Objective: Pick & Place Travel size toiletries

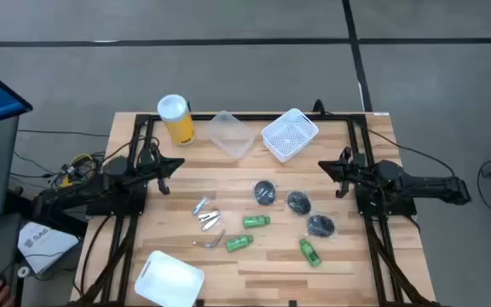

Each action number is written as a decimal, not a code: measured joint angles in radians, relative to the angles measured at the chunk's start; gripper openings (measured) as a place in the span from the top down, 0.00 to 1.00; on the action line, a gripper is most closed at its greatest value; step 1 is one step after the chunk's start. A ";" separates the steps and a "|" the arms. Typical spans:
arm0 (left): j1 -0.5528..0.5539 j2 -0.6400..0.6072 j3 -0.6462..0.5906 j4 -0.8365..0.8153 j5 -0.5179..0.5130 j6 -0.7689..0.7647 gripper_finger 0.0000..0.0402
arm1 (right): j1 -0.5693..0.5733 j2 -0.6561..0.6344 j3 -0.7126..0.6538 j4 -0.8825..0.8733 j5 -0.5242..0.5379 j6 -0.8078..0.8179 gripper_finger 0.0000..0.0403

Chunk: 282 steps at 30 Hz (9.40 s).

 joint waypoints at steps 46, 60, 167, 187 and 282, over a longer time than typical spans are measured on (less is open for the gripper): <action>0.000 0.000 0.000 0.000 0.000 0.000 1.00 | 0.000 0.000 0.000 0.000 0.000 0.000 1.00; 0.000 0.000 0.000 0.017 0.000 -0.355 1.00 | -0.003 0.000 0.000 0.008 0.007 -0.072 1.00; 0.000 0.105 0.000 0.083 0.000 -0.367 1.00 | 0.608 1.288 0.490 -0.692 -0.474 1.620 0.99; 0.000 0.105 0.000 0.088 0.000 -0.366 1.00 | 0.282 1.136 1.099 -1.425 -0.238 1.164 1.00; 0.000 0.105 0.000 0.123 0.000 -0.367 1.00 | 0.073 1.573 0.711 -0.877 -0.394 0.548 0.44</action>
